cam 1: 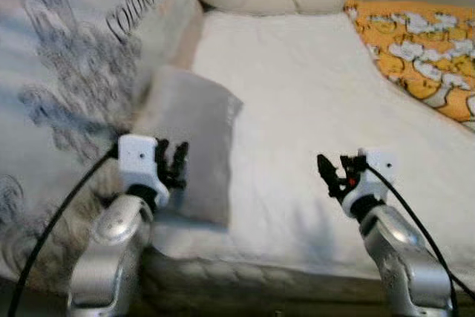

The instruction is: Clean up the room

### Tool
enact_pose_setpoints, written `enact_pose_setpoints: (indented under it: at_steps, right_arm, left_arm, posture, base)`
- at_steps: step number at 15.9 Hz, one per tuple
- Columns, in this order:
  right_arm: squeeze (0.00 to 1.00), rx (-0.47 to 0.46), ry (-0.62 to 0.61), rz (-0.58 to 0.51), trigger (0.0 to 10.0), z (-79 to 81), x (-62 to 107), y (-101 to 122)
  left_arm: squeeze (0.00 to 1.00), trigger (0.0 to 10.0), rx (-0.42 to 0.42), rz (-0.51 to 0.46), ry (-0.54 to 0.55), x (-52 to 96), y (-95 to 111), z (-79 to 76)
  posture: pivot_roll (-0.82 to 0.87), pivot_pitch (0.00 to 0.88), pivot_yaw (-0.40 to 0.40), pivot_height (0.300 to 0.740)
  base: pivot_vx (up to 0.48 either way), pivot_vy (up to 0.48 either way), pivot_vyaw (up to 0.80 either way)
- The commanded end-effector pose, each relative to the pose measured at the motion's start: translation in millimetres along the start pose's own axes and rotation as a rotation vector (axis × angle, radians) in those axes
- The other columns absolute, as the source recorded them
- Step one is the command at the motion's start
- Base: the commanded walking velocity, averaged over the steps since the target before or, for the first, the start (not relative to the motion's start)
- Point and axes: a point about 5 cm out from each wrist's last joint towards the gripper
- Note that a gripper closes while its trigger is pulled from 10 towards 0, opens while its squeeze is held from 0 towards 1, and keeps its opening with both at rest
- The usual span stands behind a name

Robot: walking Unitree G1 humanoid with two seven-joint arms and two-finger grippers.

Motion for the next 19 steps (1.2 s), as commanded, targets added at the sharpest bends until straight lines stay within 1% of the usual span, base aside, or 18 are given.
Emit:
enact_pose_setpoints:
  at_steps: [1,2,5,7,8,10,12,14,19]
  right_arm:
    - [1.0,0.017,0.007,-0.016,10.0,4.9,-1.9,6.1]
    - [1.0,0.033,0.0,-0.018,10.0,5.0,-3.6,6.7]
    - [1.0,0.017,0.036,-0.053,10.0,10.4,-7.9,11.6]
    - [1.0,0.042,0.016,-0.04,10.0,9.6,-8.4,9.0]
    - [1.0,0.035,0.014,-0.026,10.0,9.0,-9.3,7.6]
    - [1.0,0.059,-0.001,-0.009,10.0,6.9,-10.4,6.6]
    - [1.0,0.072,0.015,0.014,10.0,6.3,-12.2,4.9]
    - [1.0,0.091,0.021,0.019,10.0,6.7,-12.4,4.0]
    - [1.0,0.063,-0.018,0.032,10.0,-0.4,-13.2,2.0]
  left_arm:
    - [0.93,10.0,0.013,-0.016,0.031,1.8,6.2,3.2]
    - [1.0,10.0,0.013,-0.014,0.036,2.2,7.0,3.0]
    - [1.0,10.0,-0.023,-0.013,0.038,0.5,9.2,1.2]
    - [1.0,10.0,-0.05,-0.01,0.031,-1.6,8.7,-1.3]
    - [1.0,10.0,-0.051,-0.007,0.031,-3.0,8.6,-1.5]
    - [1.0,10.0,-0.055,-0.005,0.031,-4.4,8.5,-1.9]
    - [1.0,10.0,-0.073,-0.009,0.027,-9.3,9.8,-3.6]
    - [1.0,10.0,-0.078,-0.006,0.025,-10.2,9.4,-4.1]
    - [1.0,10.0,-0.091,-0.002,0.015,-13.6,8.1,-6.7]
  posture:
    - [0.04,0.0,-0.001,0.74]
    - [0.04,0.0,-0.002,0.74]
    - [0.05,0.0,-0.005,0.74]
    - [0.04,0.0,-0.004,0.74]
    - [0.04,0.0,-0.001,0.74]
    - [0.04,0.0,-0.002,0.74]
    - [0.05,0.0,-0.007,0.74]
    - [0.05,0.0,-0.007,0.74]
    - [0.04,0.0,-0.001,0.74]
  base:
    - [0.0,-0.48,0.0]
    - [0.0,-0.48,0.0]
    - [0.0,-0.48,0.0]
    - [0.0,-0.48,0.0]
    - [0.0,-0.48,0.0]
    - [0.0,-0.48,0.0]
    - [0.0,-0.48,0.0]
    - [0.0,-0.48,0.0]
    - [0.0,-0.48,0.8]
Point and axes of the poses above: a point about 5 cm out from each wrist's last joint towards the gripper, its own x axis pointing back from the gripper into the wrist, its own y axis along the axis of the wrist's last joint, z = x × y, and after that the axes turned 10 degrees about x, right-handed
